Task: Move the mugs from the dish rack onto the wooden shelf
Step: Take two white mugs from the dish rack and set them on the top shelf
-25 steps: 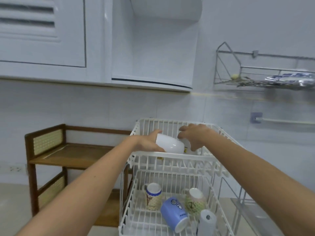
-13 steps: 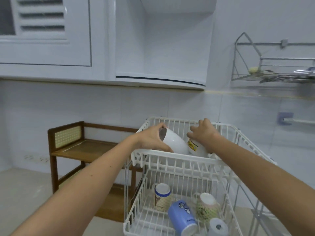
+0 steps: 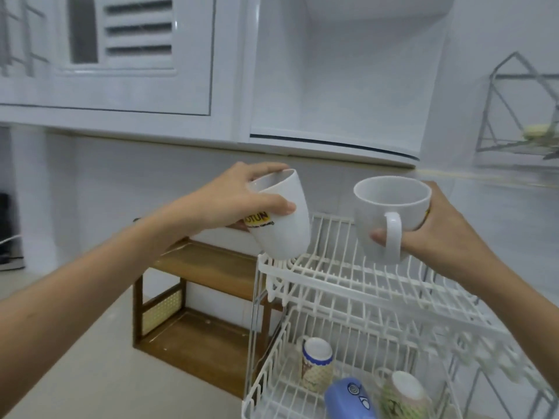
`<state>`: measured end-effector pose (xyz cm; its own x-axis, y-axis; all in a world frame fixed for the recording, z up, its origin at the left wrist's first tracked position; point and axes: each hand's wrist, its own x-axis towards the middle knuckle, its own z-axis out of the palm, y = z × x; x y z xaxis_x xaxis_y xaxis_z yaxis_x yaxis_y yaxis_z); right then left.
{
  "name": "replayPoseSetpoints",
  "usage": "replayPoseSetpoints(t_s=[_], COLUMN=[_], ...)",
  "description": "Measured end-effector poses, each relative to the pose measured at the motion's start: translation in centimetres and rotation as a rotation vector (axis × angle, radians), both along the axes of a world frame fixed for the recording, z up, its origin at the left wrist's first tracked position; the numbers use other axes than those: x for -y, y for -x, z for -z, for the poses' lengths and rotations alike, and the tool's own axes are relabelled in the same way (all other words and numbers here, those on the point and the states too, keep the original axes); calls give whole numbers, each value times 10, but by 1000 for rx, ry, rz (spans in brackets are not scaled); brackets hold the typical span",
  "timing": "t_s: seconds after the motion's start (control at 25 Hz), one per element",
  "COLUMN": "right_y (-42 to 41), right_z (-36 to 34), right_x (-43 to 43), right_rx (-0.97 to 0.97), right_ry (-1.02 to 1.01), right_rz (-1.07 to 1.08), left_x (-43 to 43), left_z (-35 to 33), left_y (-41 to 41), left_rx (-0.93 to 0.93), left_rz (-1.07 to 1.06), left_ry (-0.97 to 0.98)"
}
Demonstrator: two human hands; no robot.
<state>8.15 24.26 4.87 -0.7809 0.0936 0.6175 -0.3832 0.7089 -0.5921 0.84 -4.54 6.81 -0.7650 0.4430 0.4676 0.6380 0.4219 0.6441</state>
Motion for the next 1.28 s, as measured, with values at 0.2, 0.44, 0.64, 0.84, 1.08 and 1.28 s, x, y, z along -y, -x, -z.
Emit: replayPoseSetpoints(t_s=[0.2, 0.44, 0.64, 0.84, 1.08, 1.28], right_y=[2, 62, 152, 236, 284, 306], right_z=[12, 51, 74, 116, 147, 153], right_x=[93, 222, 280, 293, 304, 316], right_rx=[107, 231, 210, 269, 343, 348], right_ry=[138, 373, 475, 318, 307, 304], right_rz=[-407, -512, -112, 297, 464, 454], left_x=[83, 148, 174, 175, 176, 181], left_z=[10, 48, 64, 94, 116, 120], left_y=[9, 104, 176, 230, 277, 303], left_rx=[143, 153, 176, 140, 161, 197], left_rz=[-195, -458, -498, -597, -487, -413], left_ry=[49, 185, 321, 510, 605, 603])
